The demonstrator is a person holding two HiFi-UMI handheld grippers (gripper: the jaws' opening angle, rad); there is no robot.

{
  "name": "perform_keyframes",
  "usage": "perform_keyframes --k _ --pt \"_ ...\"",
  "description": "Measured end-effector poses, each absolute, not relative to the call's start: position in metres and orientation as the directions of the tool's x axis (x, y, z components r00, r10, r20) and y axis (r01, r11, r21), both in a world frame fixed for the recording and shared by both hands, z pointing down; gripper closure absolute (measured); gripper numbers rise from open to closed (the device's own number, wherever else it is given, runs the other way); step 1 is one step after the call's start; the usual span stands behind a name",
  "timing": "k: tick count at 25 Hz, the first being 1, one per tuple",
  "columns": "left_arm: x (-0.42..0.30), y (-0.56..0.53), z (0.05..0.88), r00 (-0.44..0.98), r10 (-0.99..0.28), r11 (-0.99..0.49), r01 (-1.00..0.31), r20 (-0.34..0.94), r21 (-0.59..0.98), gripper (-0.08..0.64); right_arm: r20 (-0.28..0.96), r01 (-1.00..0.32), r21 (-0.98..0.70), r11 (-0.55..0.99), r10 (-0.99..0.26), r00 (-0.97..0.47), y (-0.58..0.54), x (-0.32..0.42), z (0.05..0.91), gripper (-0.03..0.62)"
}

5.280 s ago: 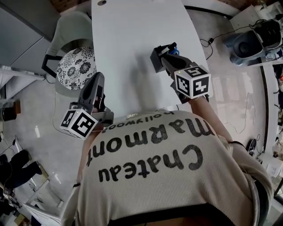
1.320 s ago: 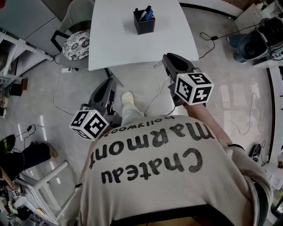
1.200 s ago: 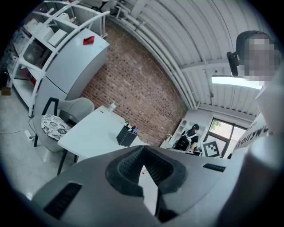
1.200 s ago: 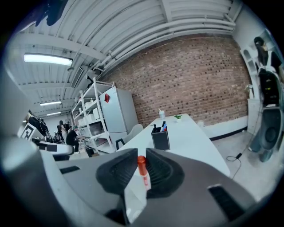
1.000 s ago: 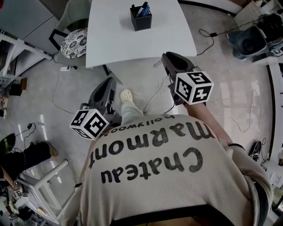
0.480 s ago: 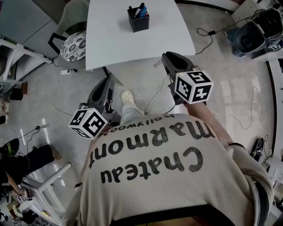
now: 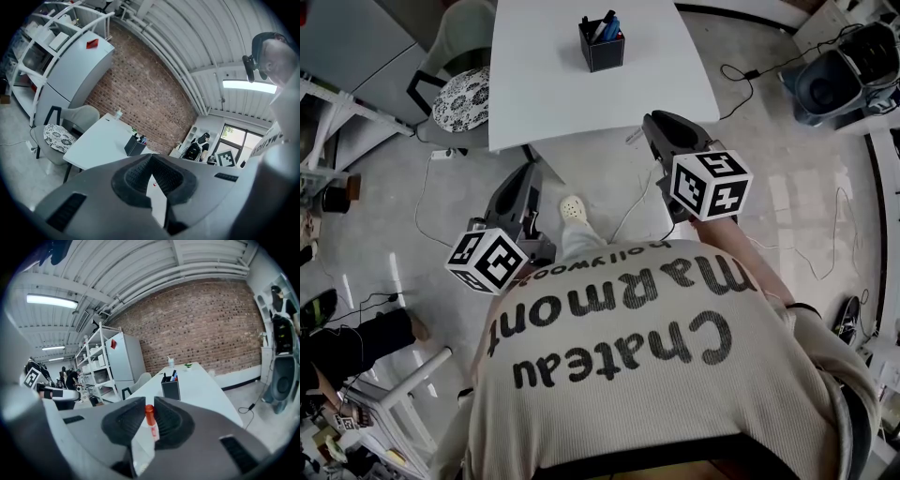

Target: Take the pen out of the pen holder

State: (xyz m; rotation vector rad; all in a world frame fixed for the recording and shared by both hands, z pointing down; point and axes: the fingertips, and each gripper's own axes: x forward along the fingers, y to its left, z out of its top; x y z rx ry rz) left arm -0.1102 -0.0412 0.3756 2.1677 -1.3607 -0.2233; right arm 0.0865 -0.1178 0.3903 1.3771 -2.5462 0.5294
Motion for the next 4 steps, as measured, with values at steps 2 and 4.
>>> perform_keyframes --k 2,4 --pt "-0.1145 -0.0424 0.3749 0.468 -0.871 -0.323 -0.775 0.149 0.544 0.56 0.339 -0.835 -0.214 0.508 -0.763 -0.551 -0.1185 0.0812 0.3898 0.534" --pt "-0.1178 -0.044 0.3741 0.468 -0.872 -0.324 -0.774 0.146 0.545 0.56 0.341 -0.833 -0.211 0.511 -0.76 -0.553 -0.1192 0.0767 0.3897 0.534"
